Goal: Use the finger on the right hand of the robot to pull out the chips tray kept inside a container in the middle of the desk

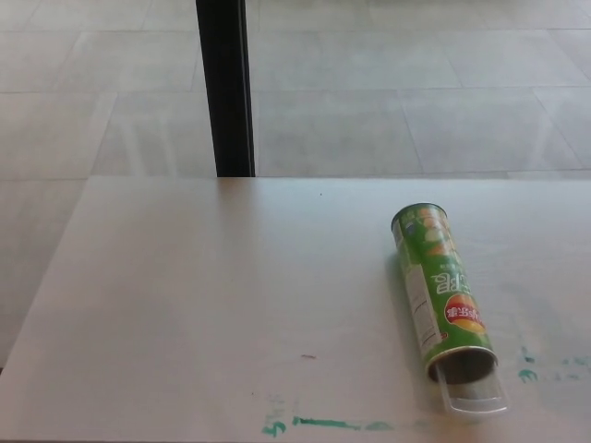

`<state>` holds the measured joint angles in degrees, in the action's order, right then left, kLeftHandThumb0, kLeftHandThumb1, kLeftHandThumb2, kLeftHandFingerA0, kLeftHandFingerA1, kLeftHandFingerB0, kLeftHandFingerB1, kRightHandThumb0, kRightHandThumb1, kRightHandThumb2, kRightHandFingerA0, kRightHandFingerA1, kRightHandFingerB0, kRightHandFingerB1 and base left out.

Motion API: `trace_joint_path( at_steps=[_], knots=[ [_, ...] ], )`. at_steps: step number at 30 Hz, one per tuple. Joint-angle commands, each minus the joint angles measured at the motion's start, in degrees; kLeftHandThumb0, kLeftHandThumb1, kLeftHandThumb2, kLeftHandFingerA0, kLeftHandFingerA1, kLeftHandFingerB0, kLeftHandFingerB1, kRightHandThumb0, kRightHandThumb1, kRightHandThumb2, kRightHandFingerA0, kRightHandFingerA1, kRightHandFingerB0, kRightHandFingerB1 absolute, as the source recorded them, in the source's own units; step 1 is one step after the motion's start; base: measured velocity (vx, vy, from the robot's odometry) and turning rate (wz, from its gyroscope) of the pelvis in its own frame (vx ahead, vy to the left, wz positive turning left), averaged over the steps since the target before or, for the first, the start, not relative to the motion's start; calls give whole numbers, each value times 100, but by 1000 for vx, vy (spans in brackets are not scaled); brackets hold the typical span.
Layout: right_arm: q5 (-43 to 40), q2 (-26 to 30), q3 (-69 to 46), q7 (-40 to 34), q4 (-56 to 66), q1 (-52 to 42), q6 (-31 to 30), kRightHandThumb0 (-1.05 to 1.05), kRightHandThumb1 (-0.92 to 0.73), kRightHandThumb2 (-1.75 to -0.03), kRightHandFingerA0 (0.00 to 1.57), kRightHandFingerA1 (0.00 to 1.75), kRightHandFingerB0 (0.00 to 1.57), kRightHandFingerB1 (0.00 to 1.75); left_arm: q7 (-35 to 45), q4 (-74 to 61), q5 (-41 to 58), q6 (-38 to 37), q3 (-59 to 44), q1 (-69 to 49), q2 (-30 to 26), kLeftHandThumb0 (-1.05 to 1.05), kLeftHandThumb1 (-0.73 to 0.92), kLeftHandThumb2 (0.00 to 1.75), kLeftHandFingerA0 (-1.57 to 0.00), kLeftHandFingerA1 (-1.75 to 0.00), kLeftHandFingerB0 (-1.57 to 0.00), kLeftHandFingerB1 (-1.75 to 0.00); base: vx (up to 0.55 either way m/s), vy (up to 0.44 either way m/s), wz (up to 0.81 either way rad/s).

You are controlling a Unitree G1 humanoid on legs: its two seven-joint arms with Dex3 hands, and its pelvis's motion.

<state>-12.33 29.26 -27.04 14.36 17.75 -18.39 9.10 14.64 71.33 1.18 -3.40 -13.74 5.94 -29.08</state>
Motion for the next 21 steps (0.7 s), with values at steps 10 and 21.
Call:
trace_joint_path(
  at_steps=[10, 21],
  knots=[
    [1000, 214, 1448, 271, 830, 127, -1075, -10, -61, -57, 85, 106, 33, 40, 94, 3, 15, -121, 53, 19, -142, -48, 71, 61, -60, -65, -55, -53, 0, 0, 0],
    [1792, 543, 2204, 454, 198, 712, -851, 1, -61, -57, 84, 111, 35, 42, 117, -43, 27, -114, 57, 44, -172, -48, 71, 61, -63, -68, -59, -57, 0, 0, 0]
  ],
)
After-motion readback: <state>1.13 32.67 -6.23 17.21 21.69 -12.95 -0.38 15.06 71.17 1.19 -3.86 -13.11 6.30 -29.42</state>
